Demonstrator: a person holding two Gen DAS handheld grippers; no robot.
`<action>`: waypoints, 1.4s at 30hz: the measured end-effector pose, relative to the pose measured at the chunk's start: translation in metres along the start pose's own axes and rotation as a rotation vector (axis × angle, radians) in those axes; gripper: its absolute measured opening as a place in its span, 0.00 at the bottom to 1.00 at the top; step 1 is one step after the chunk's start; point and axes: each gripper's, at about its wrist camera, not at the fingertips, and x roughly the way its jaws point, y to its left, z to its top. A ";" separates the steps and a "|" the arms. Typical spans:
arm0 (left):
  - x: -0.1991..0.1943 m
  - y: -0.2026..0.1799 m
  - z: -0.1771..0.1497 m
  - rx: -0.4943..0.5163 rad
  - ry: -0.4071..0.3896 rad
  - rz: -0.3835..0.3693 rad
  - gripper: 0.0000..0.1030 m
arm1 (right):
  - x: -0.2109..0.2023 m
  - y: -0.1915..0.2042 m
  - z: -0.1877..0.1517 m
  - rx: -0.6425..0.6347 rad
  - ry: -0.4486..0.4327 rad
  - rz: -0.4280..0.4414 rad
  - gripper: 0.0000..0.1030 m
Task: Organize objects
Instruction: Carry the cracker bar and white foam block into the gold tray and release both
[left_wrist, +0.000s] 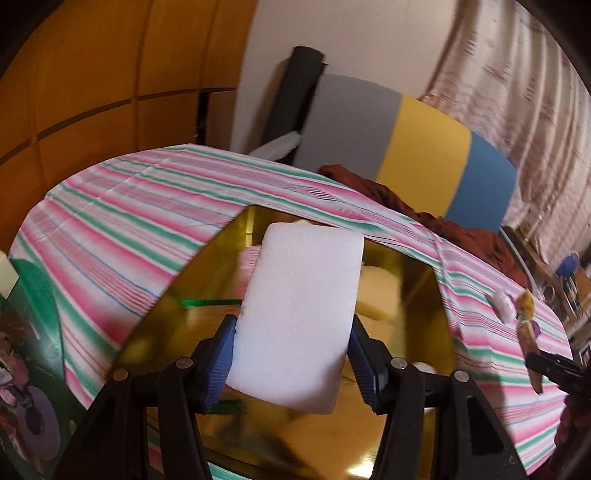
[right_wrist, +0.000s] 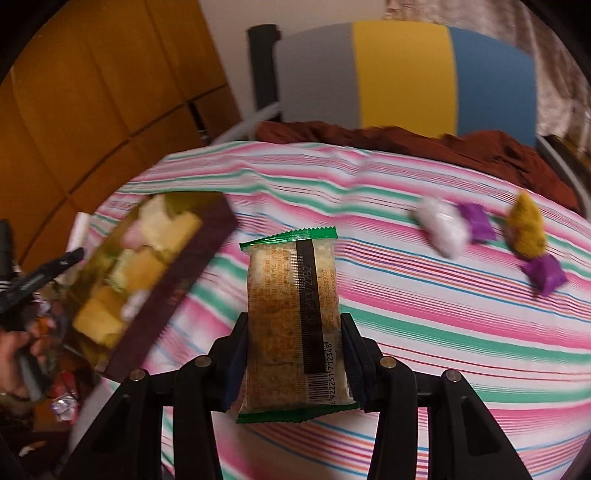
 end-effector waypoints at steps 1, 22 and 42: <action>0.003 0.006 0.000 -0.007 0.009 0.008 0.57 | 0.000 0.011 0.002 -0.003 -0.005 0.026 0.45; 0.040 0.035 -0.018 -0.037 0.139 0.016 0.60 | 0.072 0.141 0.040 0.205 0.008 0.204 0.45; 0.027 0.028 -0.013 -0.085 0.141 0.009 0.73 | 0.091 0.143 0.055 0.173 -0.073 -0.059 0.62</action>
